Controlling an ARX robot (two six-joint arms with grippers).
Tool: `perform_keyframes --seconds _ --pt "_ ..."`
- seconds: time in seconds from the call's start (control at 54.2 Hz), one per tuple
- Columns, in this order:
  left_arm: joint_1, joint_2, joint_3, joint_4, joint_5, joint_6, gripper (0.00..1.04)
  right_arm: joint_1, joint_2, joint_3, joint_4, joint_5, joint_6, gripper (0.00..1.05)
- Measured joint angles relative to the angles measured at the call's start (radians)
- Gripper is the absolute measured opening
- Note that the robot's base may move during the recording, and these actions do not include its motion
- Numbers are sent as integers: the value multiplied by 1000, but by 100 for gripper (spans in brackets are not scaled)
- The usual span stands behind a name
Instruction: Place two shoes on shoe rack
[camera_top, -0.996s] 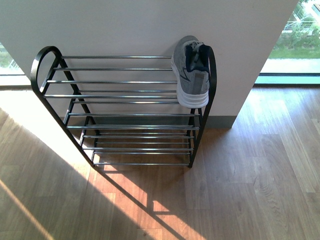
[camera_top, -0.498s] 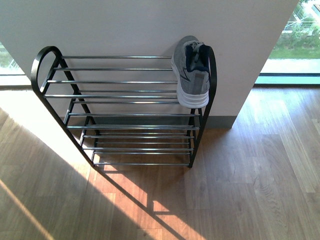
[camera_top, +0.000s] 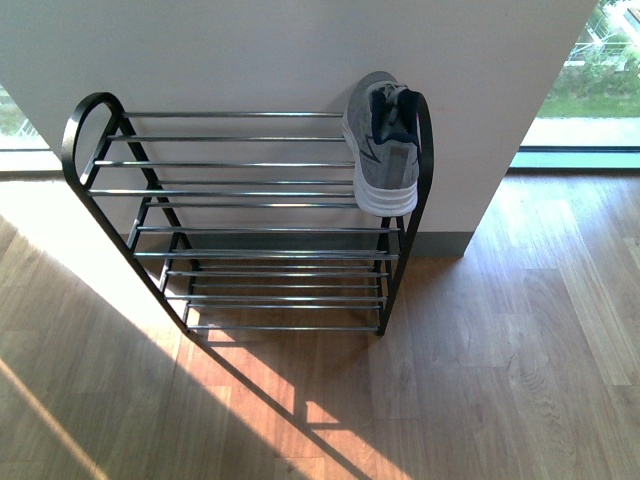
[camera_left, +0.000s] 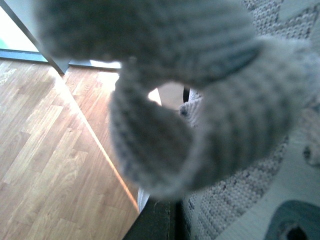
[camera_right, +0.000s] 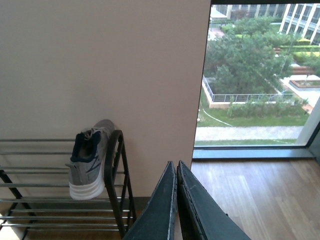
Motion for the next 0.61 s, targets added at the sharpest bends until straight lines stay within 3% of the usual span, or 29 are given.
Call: perform_keyframes --seconds 0.609 --pt "0 0 0 0 0 0 3 -2 -281 -1 -266 -2 0 1"
